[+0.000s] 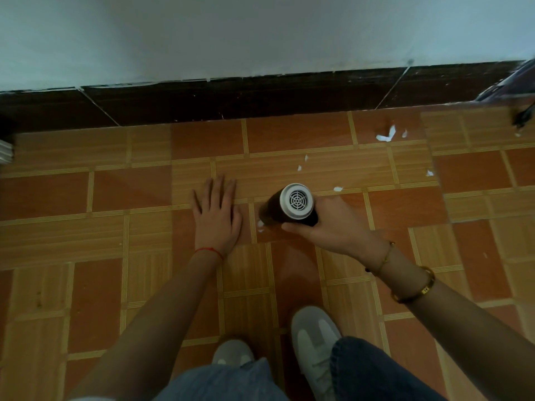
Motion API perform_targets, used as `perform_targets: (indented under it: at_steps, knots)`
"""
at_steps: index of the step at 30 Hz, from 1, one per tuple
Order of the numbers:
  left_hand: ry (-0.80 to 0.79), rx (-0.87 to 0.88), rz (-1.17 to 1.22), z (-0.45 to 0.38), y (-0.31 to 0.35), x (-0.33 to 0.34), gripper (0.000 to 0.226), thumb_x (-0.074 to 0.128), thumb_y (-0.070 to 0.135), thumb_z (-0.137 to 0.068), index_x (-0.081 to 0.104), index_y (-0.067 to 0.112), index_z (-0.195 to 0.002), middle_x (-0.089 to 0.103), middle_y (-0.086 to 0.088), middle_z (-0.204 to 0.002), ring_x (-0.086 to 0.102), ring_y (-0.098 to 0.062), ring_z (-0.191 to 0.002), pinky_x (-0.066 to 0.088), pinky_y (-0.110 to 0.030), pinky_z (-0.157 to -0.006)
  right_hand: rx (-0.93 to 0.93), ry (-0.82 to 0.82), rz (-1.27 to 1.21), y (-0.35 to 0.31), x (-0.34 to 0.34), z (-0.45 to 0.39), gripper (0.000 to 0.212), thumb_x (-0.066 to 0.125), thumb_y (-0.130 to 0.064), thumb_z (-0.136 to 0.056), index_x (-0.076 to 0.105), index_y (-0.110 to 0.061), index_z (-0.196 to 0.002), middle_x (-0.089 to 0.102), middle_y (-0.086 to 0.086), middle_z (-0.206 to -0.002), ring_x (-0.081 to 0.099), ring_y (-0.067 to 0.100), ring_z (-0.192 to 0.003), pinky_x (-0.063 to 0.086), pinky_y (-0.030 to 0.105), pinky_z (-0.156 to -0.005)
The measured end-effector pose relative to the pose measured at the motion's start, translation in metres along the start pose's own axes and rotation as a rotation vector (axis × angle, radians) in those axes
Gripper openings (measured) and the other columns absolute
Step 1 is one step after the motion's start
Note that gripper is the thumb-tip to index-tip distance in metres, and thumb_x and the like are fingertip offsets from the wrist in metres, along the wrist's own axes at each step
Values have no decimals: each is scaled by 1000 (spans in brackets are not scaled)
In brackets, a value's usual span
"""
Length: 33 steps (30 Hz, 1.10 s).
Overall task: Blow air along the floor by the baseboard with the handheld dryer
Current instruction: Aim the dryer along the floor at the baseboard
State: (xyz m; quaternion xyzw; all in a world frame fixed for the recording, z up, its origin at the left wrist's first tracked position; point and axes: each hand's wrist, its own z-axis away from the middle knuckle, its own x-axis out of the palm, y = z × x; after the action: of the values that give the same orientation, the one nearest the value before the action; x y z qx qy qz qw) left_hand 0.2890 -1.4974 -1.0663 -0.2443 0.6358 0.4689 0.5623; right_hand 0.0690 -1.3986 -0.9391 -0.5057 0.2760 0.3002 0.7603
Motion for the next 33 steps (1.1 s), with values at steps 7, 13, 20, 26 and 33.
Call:
perform_targets:
  at_steps: [7,13,20,26,33]
  knots:
    - [14,17,27,1,0,0,58,30,37,-101,23,23,-157,18,-6,-166,8,-25,-155,1,-61,-122,-50,-55,3,-11,9,10,49,67,-58,-79,63,-23,-114,72,-6,-98,65,9,-91,55,33,-77]
    - [11,4,5,0,1,-1,58,38,33,-101,24,23,-157,19,-6,-166,11,-27,-154,4,-62,-122,-40,69,87,-11,2,4,55,63,-62,-80,59,-26,-121,71,-6,-99,65,15,-90,49,27,-67]
    - [19,14,-10,0,0,1,58,29,37,-100,24,23,-156,21,-6,-165,13,-28,-154,6,-62,-122,-14,53,19,-15,5,-3,68,53,-74,-73,56,-28,-123,71,-7,-102,64,15,-93,50,29,-71]
    - [36,15,4,0,-1,3,57,30,38,-100,24,24,-156,22,-5,-165,13,-27,-154,7,-62,-122,14,10,-42,-16,6,-6,51,66,-61,-78,61,-26,-115,57,-24,-82,61,6,-87,48,21,-69]
    - [27,16,-1,1,-2,2,58,31,37,-100,25,23,-156,22,-6,-165,12,-27,-154,9,-63,-121,-32,-44,53,-20,6,-10,52,63,-63,-79,61,-26,-116,69,-8,-96,64,13,-90,53,32,-75]
